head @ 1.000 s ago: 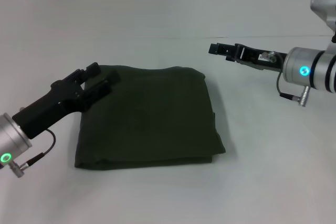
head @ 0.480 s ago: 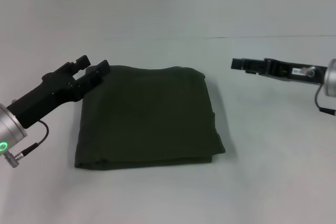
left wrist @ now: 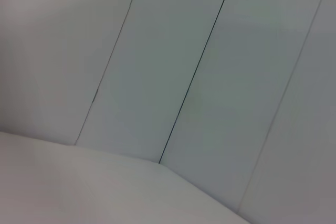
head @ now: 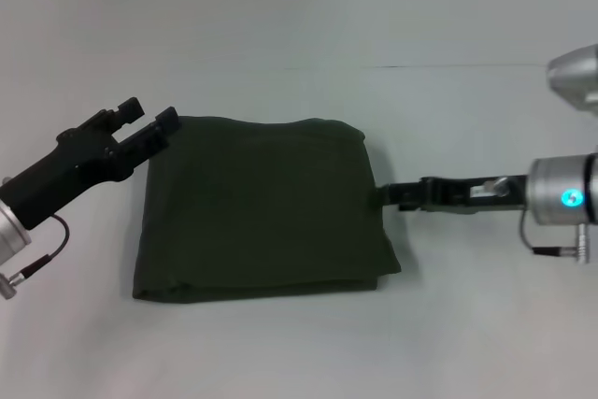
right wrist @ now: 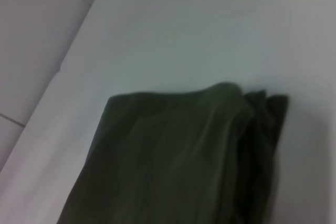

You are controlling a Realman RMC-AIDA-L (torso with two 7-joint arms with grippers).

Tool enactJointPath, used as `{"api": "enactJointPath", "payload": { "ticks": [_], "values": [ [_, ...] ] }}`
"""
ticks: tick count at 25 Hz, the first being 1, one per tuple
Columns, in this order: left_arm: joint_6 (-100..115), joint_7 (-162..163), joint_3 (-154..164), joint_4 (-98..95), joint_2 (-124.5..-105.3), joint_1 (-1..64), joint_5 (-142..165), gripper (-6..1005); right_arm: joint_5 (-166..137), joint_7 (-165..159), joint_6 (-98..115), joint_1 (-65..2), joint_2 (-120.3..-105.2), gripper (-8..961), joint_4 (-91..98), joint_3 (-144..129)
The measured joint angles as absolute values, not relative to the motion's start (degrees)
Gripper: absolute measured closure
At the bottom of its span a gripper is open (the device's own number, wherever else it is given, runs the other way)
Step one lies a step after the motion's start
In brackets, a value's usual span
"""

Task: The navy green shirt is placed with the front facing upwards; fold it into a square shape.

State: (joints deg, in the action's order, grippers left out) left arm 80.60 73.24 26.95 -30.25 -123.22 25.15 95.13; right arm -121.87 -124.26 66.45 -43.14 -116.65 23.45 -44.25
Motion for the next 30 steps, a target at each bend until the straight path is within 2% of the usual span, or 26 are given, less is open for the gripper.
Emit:
{"api": "enactJointPath", "payload": {
  "ticks": [4,9,30],
  "values": [
    [80.6,73.2,26.9,-30.4,-123.22,25.0,95.1,246,-122.0,-125.8,65.1,-44.1,-118.21,383,22.9,-46.0],
    [80.6,73.1,26.8,-30.4,-123.22,24.8,95.4,246,-122.0,-127.9,63.5,-44.6,-119.16,392,22.8,-48.0],
    [80.2,72.9,26.4,-30.5,-123.22,24.5,94.9,247,-121.1,-128.4,60.5,-45.9,-119.94,428,19.5,-48.4]
  ]
}}
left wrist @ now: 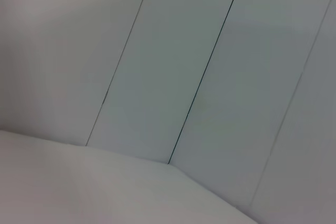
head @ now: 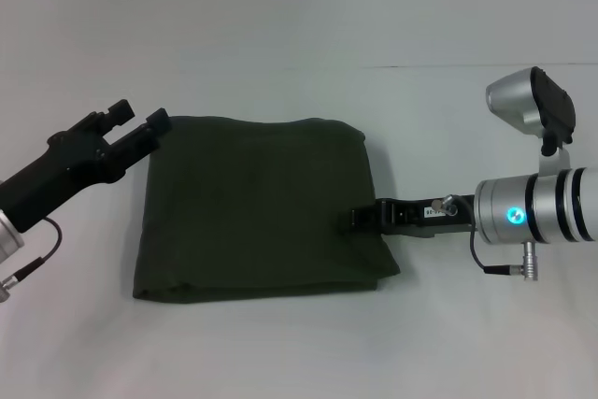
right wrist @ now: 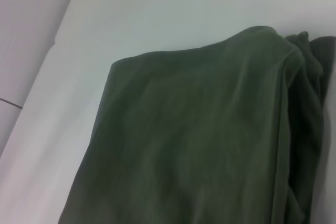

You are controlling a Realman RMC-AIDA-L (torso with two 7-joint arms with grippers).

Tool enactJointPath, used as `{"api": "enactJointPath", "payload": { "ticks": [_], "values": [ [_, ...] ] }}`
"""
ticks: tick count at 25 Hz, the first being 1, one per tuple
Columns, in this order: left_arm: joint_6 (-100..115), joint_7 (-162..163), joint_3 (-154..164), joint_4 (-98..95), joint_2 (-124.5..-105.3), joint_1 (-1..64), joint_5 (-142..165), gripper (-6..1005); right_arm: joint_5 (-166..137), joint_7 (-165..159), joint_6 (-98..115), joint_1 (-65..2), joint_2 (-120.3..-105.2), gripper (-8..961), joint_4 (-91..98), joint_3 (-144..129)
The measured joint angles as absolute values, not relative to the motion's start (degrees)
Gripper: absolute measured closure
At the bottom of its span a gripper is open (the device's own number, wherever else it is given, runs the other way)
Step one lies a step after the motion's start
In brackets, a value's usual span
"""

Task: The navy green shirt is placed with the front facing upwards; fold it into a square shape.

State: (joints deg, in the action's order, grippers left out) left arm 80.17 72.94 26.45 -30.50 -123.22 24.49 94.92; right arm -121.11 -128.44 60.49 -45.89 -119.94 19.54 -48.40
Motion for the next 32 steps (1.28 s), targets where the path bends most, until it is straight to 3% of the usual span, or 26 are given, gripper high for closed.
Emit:
{"api": "enactJointPath", "payload": {
  "ticks": [3,14,32],
  "values": [
    [79.7,72.9,26.4,-30.5,-123.22,24.5,94.9,246,-120.6,-128.1,60.1,-45.9,-119.91,433,19.2,-48.4],
    [78.4,73.1,26.4,-30.3,-123.22,25.0,94.9,246,-119.4,-127.0,57.0,-45.8,-119.8,868,19.7,-48.2],
    [77.4,73.3,26.4,-30.1,-123.41,25.5,94.9,247,-116.0,-124.6,55.6,-42.3,-119.51,896,22.1,-47.7]
  ]
}}
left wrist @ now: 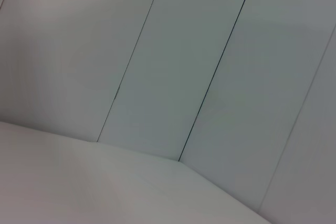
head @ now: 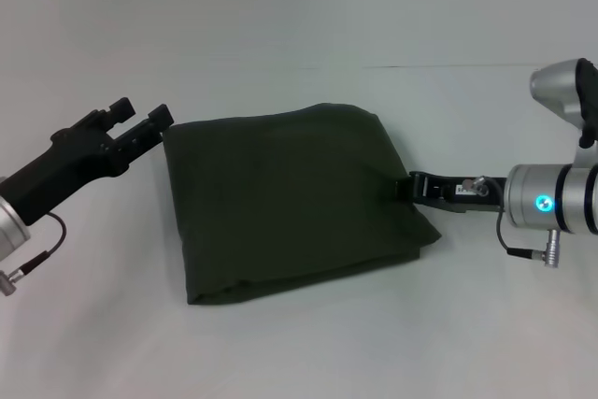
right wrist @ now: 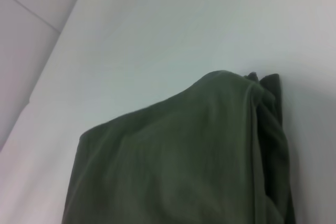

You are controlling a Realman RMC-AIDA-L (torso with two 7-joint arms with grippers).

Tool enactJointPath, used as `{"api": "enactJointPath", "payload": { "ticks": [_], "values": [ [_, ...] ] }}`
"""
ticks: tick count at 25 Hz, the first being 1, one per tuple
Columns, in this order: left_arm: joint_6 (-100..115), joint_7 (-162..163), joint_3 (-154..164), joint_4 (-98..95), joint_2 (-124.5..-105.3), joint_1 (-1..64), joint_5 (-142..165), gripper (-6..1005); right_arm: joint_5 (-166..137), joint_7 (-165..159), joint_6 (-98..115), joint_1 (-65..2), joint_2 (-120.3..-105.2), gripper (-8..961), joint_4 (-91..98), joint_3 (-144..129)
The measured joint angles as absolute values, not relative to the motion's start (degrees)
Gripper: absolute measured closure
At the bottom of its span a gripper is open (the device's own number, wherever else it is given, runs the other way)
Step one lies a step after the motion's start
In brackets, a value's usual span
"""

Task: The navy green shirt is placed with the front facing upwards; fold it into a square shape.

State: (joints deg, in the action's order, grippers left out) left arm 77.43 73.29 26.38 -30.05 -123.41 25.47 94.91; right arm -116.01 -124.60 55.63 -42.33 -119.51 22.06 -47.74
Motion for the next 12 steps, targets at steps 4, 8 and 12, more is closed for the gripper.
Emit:
{"api": "enactJointPath", "payload": {
  "ticks": [4,8,12],
  "values": [
    [77.4,73.3,26.5,-29.7,-123.44,25.5,94.9,247,-113.5,-122.2,55.9,-41.1,-119.51,896,22.1,-47.5],
    [77.5,73.3,26.6,-29.6,-123.4,25.5,94.9,247,-112.4,-120.9,56.4,-40.1,-119.51,896,22.1,-47.5],
    [77.6,73.3,26.7,-29.5,-123.4,25.4,95.0,248,-111.1,-119.6,57.3,-39.2,-119.57,896,22.1,-47.5]
  ]
}}
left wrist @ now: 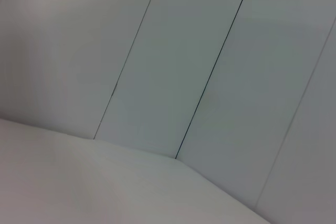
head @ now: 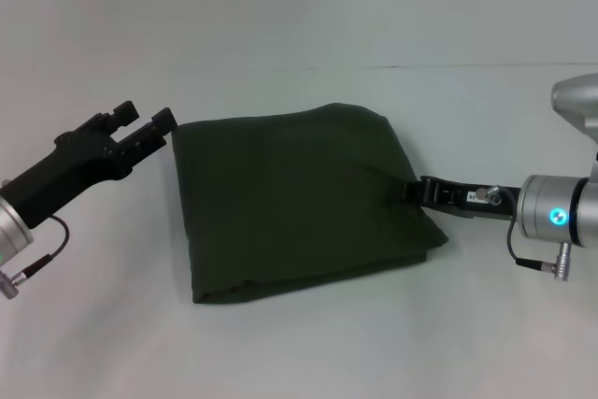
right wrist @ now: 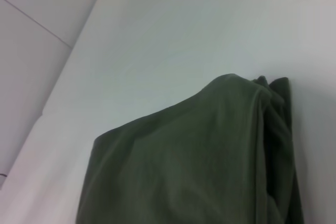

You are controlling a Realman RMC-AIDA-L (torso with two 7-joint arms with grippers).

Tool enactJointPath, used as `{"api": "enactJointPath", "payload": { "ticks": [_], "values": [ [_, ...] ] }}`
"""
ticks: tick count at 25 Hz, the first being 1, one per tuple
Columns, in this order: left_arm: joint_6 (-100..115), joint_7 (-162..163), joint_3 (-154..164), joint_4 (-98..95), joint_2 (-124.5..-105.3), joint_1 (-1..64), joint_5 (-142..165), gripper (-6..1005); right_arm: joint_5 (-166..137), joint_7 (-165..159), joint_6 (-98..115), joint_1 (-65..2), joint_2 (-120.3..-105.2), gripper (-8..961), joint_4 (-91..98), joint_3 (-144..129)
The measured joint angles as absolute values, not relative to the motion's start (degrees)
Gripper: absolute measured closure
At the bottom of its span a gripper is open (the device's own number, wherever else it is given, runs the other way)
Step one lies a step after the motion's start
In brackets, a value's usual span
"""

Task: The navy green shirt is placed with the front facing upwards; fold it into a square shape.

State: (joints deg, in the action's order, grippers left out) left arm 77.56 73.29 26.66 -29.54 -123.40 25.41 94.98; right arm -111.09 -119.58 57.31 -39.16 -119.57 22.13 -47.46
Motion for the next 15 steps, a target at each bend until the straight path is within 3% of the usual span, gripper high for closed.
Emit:
{"api": "enactJointPath", "payload": {
  "ticks": [15],
  "values": [
    [77.6,73.3,26.8,-29.5,-123.39,25.4,95.2,247,-105.8,-115.1,56.9,-36.8,-119.78,895,21.6,-47.4]
  ]
}}
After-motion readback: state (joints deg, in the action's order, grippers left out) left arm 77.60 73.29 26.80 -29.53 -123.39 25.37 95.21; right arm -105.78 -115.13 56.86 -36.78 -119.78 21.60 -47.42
